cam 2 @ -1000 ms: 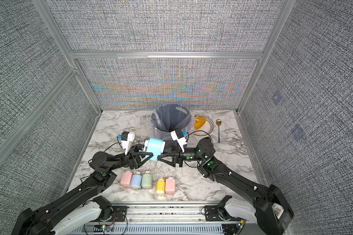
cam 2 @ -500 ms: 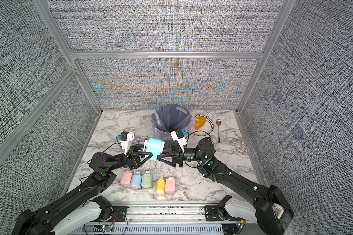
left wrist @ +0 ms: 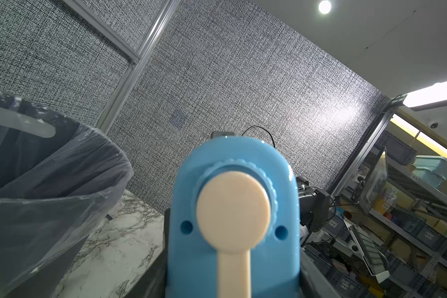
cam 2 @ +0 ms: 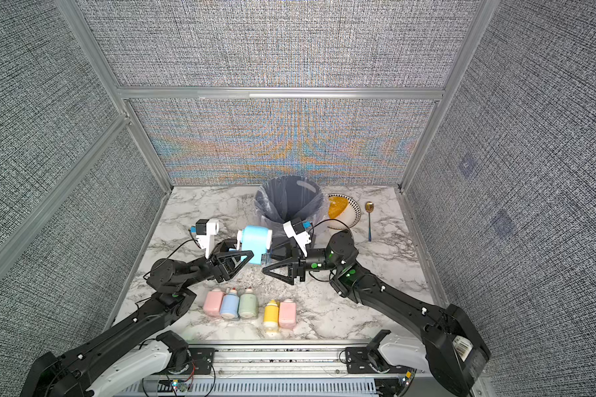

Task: Take out the pencil sharpener tray and clean the shavings
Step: Open the container of the pencil sharpener.

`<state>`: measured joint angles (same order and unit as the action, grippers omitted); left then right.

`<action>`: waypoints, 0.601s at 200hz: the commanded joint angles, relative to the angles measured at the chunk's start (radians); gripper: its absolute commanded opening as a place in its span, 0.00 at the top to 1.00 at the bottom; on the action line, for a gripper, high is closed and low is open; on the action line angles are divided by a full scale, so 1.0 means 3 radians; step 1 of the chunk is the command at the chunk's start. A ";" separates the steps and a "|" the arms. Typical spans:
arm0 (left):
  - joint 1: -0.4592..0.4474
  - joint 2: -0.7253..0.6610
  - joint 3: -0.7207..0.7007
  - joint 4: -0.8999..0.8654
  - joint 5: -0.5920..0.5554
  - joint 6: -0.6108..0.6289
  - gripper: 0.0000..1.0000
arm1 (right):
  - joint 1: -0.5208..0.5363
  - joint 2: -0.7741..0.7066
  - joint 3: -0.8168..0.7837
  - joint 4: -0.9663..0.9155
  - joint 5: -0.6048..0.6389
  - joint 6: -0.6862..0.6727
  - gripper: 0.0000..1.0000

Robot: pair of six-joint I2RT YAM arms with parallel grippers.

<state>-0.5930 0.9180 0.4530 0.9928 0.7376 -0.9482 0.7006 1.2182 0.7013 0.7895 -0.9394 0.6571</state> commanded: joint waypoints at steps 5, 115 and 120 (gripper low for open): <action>0.0003 -0.0018 -0.0012 0.0188 -0.0031 -0.0014 0.84 | 0.0012 0.0034 0.0066 0.0027 0.0006 -0.0007 0.16; 0.0006 -0.0007 -0.0022 0.0168 -0.0032 -0.0002 0.84 | -0.0002 -0.0083 0.0105 -0.0008 0.0222 -0.0053 0.14; 0.0002 -0.0007 -0.0022 0.0172 -0.0034 -0.0005 0.84 | -0.0003 -0.0076 0.0109 -0.0012 0.0217 -0.0052 0.15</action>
<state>-0.5930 0.9165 0.4461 0.9936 0.7334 -0.9508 0.6998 1.1973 0.7284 0.7670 -0.8749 0.6464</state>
